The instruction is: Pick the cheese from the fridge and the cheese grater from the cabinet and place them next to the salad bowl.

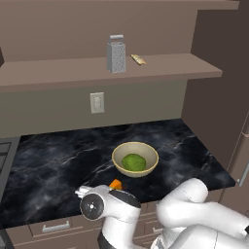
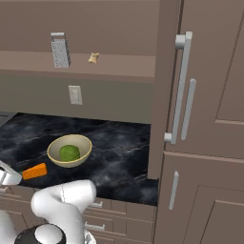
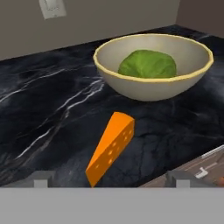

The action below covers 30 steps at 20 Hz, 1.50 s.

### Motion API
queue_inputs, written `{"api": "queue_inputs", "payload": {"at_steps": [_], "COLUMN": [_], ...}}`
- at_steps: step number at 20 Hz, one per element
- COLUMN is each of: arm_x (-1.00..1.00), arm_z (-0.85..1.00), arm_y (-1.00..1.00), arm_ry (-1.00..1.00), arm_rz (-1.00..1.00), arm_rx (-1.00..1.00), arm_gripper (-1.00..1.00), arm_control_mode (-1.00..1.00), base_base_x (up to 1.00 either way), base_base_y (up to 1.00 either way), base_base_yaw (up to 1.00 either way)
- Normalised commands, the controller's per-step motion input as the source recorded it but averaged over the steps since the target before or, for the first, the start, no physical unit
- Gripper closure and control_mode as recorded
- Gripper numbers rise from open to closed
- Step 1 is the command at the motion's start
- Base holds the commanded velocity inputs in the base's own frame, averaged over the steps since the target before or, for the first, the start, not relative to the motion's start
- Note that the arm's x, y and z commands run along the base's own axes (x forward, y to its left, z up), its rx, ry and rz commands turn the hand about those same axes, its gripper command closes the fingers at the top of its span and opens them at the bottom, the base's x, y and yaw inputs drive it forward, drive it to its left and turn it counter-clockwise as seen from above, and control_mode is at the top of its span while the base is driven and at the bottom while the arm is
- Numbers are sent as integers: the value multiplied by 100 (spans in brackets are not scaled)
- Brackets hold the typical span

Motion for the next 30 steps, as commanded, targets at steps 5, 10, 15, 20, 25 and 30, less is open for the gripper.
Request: {"api": "queue_inputs", "payload": {"at_steps": [5, 10, 15, 20, 25, 30], "arm_x": [-30, -33, -42, -48, -45, -34], "arm_z": [100, 96, 99, 93, 44, -2], "arm_y": [-4, 0, -2, -8, -32, -52], "arm_ry": [1, 14, 30, 27, 18, -2], "arm_rz": [3, 0, -3, -9, -2, 9], "arm_rx": [13, 3, 0, 0, 0, -1], "arm_gripper": [-100, -100, -100, -100, -100, -100], "arm_control_mode": [-100, -100, -100, -100, -100, -100], "base_base_x": [0, 0, 0, 0, 0, 0], "base_base_y": [0, 0, 0, 0, 0, 0], "base_base_yaw": [0, 0, 0, 0, 0, 0]}}
